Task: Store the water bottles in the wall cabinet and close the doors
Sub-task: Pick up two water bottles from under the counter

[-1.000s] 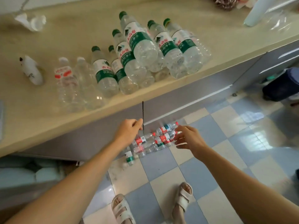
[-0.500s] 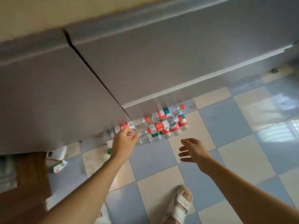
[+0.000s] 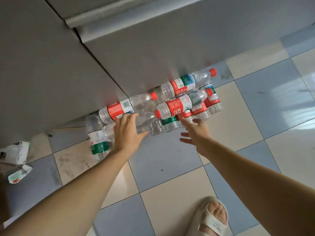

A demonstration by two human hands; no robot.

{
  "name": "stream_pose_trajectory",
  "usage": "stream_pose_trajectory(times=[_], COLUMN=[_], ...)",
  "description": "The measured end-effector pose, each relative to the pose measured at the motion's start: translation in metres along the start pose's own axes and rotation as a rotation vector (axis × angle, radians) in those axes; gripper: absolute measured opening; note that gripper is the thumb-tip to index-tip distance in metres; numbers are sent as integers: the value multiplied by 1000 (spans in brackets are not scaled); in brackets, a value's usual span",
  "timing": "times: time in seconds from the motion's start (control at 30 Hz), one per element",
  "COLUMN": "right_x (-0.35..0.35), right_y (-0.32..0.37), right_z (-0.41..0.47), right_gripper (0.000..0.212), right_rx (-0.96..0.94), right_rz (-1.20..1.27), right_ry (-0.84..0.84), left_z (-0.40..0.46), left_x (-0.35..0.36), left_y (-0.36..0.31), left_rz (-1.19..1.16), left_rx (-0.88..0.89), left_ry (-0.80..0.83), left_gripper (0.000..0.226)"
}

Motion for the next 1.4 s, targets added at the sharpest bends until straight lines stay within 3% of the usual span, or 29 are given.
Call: stream_pose_trajectory(times=[0.2, 0.57, 0.73, 0.93, 1.17, 1.33, 1.4], right_x=[6, 35, 36, 15, -23, -32, -31], right_y=[25, 42, 44, 26, 7, -23, -37], right_z=[40, 62, 63, 29, -17, -24, -18], right_gripper=[27, 49, 38, 40, 53, 72, 74], right_rx=[-24, 113, 136, 86, -151, -285, -340], right_rz=[127, 318, 347, 391, 193, 35, -19], right_ry=[-81, -145, -186, -182, -126, -179, -209], left_z=[16, 19, 16, 4, -24, -43, -50], left_x=[19, 18, 7, -17, -25, 8, 25], left_y=[13, 14, 19, 22, -14, -43, -49], left_rz=[312, 435, 282, -14, -391, -487, -476], left_rx=[177, 211, 241, 222, 97, 127, 196], left_ry=[-124, -123, -114, -100, -122, -52, -93], left_gripper=[80, 57, 64, 71, 74, 65, 61])
Point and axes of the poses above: each hand's wrist, its own z-axis towards the middle knuckle, its own x-axis out of the palm, y = z × x, the point moved 4 cm from there along z, towards the middle knuckle, and after that the axes turned 1 degree about -z, right-handed, at the moved point
